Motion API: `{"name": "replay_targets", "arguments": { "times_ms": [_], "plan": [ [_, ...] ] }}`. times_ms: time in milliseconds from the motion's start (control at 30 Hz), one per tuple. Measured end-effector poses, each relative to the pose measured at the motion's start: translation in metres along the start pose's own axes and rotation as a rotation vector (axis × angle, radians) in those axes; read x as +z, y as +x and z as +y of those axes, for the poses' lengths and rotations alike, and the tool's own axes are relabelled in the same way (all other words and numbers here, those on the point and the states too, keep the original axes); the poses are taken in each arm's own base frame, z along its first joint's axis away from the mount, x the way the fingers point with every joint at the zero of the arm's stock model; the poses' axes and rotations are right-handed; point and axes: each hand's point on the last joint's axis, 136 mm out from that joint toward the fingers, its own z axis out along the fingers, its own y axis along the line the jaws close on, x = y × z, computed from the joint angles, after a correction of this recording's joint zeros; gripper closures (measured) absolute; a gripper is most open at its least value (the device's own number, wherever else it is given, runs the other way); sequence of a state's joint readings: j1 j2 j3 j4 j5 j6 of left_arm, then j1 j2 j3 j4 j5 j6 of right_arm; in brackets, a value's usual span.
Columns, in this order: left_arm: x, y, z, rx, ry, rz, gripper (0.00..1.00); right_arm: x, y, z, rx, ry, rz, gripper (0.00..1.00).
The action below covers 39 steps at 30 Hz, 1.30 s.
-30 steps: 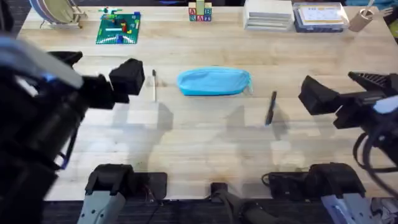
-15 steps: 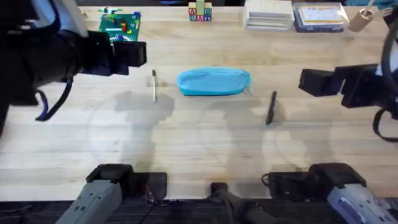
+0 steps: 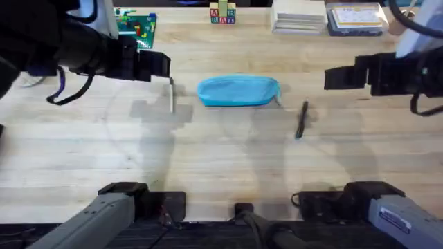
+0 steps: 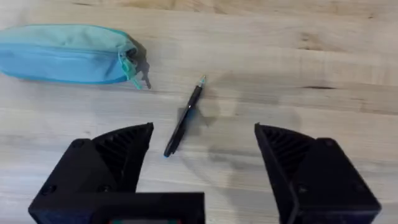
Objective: Unzip the bag, pick up the pens from the table one at a time and place them inside, then zip the bag closed.
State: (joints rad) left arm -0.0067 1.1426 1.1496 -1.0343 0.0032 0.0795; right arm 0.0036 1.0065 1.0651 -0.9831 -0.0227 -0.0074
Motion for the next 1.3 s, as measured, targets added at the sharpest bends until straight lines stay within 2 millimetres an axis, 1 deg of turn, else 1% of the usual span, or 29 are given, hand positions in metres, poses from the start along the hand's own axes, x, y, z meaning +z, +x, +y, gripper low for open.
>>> {"name": "replay_targets", "arguments": {
  "times_ms": [200, 900, 1067, 1300],
  "plan": [
    [0.005, 0.001, 0.000, 0.000, 0.002, 0.019, 0.008, 0.011, 0.001, -0.001, 0.003, 0.000, 0.053, 0.005],
    [0.005, -0.001, 0.000, 0.003, 0.001, 0.008, 0.007, 0.011, 0.002, -0.001, 0.003, 0.000, 0.055, 0.005],
    [0.005, -0.001, -0.002, 0.066, 0.012, 0.007, 0.008, 0.011, 0.002, -0.001, 0.003, 0.000, 0.055, 0.004],
    [0.004, -0.003, -0.019, 0.227, 0.109, -0.014, 0.007, 0.011, 0.002, -0.001, 0.003, 0.000, 0.055, 0.005]
  ]
}}
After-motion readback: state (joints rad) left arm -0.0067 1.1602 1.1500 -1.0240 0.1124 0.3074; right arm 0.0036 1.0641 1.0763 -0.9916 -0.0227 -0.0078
